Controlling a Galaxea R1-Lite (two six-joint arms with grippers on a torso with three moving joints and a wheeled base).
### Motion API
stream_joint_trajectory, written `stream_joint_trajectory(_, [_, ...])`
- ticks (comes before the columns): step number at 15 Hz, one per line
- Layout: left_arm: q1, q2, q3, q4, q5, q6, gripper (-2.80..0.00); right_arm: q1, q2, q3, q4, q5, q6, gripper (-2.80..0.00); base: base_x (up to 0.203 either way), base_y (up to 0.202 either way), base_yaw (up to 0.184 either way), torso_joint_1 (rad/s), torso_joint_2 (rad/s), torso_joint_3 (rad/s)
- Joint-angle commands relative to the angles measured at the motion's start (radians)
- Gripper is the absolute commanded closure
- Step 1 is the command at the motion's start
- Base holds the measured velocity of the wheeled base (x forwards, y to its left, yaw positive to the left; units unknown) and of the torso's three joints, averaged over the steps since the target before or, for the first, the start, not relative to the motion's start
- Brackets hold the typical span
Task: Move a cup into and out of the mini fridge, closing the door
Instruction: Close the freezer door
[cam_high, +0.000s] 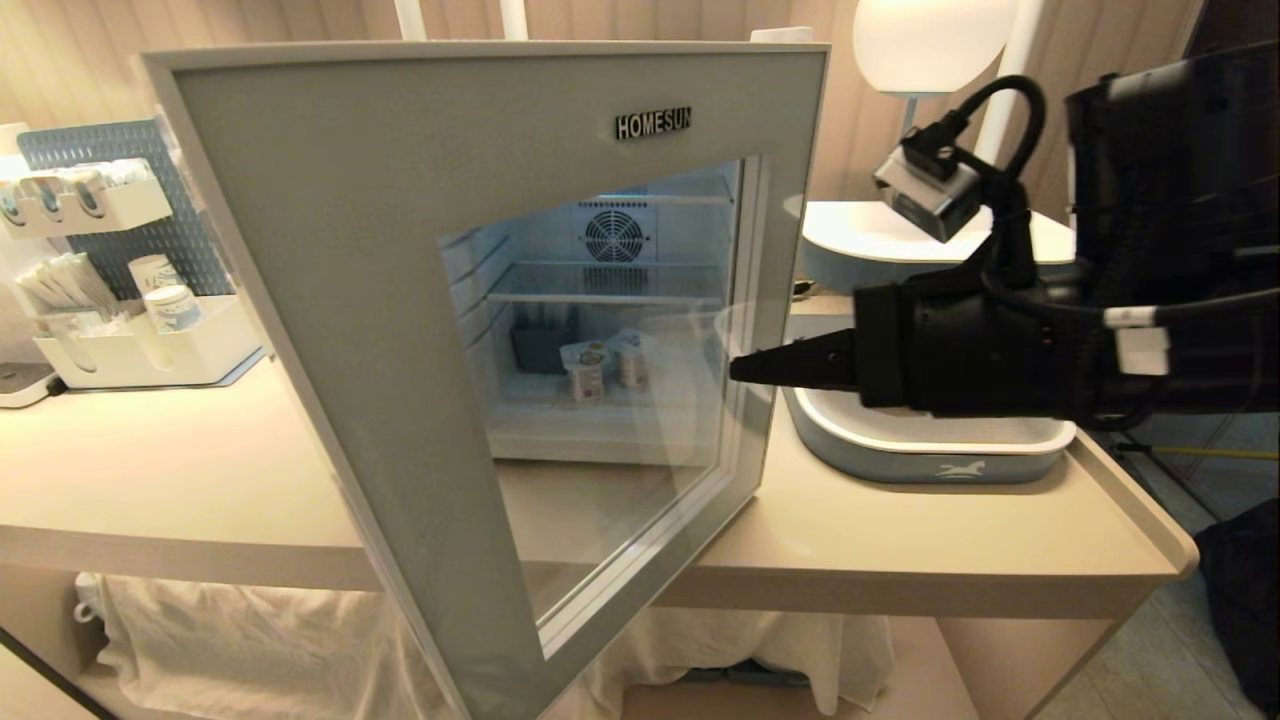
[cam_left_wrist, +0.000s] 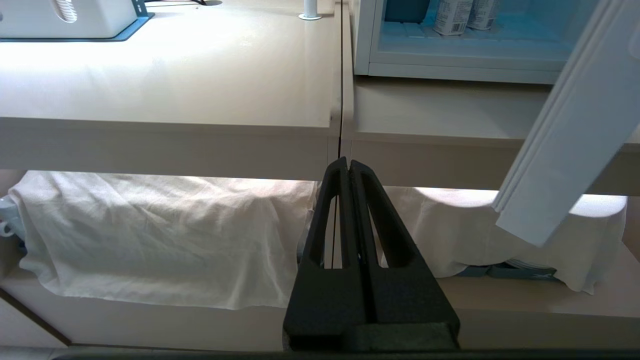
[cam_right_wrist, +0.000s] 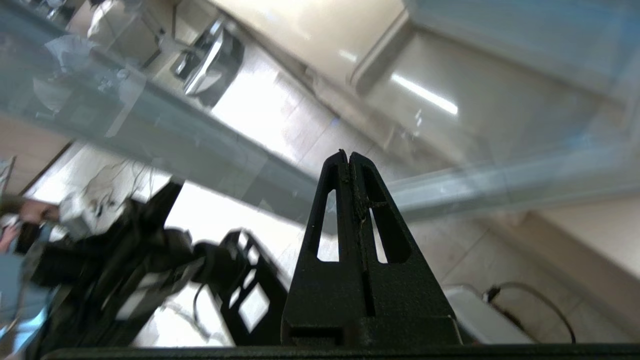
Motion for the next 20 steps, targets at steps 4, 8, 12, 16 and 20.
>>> stream_joint_trajectory(4, [0.0,0.002,-0.001,0.0,0.0,-0.002,0.0,0.057,0.152,-0.083,-0.021,-0.059,0.031,0.0,0.0,0.0,0.0,0.0,0.0,0.0])
stream_joint_trajectory(8, [0.0,0.002,0.0,-0.001,0.0,-0.002,0.0,0.059,0.228,-0.179,-0.014,-0.131,0.048,0.0,0.0,0.0,0.0,0.0,0.0,0.0])
stream_joint_trajectory(12, [0.0,0.002,0.001,0.0,0.0,-0.002,0.0,0.06,0.341,-0.307,0.0,-0.208,0.054,0.0,0.0,0.0,0.0,0.0,0.0,0.0])
stream_joint_trajectory(16, [0.0,0.002,0.0,0.0,0.0,-0.002,0.0,0.061,0.504,-0.52,0.068,-0.3,0.053,0.0,0.0,0.0,0.0,0.0,0.0,0.0])
stream_joint_trajectory(20, [0.0,0.002,0.001,0.0,0.0,-0.002,0.0,0.061,0.669,-0.702,0.134,-0.379,0.0,0.0,0.0,0.0,0.0,0.0,0.0,0.0])
